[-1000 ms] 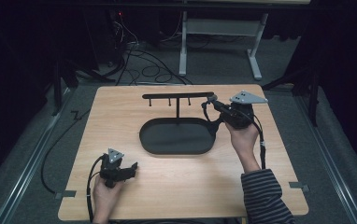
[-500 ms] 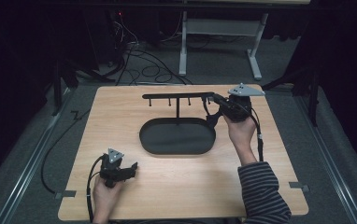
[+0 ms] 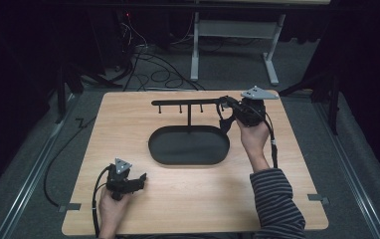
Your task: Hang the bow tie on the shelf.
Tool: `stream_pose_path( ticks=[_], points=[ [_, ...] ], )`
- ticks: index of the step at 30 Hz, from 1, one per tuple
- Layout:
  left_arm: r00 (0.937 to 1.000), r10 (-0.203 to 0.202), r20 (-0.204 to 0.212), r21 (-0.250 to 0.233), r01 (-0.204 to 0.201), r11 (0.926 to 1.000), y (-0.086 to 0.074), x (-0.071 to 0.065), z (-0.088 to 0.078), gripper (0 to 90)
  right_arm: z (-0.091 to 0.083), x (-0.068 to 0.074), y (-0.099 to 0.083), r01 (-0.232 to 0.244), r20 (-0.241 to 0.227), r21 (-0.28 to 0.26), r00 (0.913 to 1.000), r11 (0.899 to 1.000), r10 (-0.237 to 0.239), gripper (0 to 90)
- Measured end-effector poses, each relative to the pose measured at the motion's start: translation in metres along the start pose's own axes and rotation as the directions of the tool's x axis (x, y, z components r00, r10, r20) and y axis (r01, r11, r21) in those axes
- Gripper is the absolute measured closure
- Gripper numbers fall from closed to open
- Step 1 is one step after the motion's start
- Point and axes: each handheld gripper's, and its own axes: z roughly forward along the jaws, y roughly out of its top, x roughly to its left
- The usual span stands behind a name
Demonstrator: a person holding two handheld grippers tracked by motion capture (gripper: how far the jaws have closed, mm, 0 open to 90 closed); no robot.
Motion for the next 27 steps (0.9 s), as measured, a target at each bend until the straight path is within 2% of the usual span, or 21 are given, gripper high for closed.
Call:
stream_pose_path(
  ticks=[4, 7, 11, 27],
  points=[
    [1.0000, 0.001, 0.001, 0.001, -0.001, 1.0000, 0.000, 0.000, 0.000, 20.3, 0.002, -0.003, -0.002, -0.009, 0.016, 0.004, 0.9998, 1.000, 0.009, 90.0],
    [1.0000, 0.001, 0.000, 0.002, -0.001, 1.0000, 0.000, 0.000, 0.000, 20.3, 0.002, -0.004, -0.002, 0.010, 0.036, 0.008, 0.9993, 1.000, -0.011, 90.0],
    [1.0000, 0.000, 0.001, 0.001, 0.000, 1.0000, 0.000, 0.000, 0.000, 20.3, 0.001, -0.005, -0.003, 0.019, 0.044, 0.016, 0.9988, 1.000, -0.020, 90.0],
    [1.0000, 0.000, 0.002, 0.000, 0.000, 1.0000, 0.000, 0.000, 0.000, 20.1, -0.002, -0.013, -0.016, -0.004, 0.060, 0.048, 0.9982, 0.999, 0.002, 90.0]
  ],
)
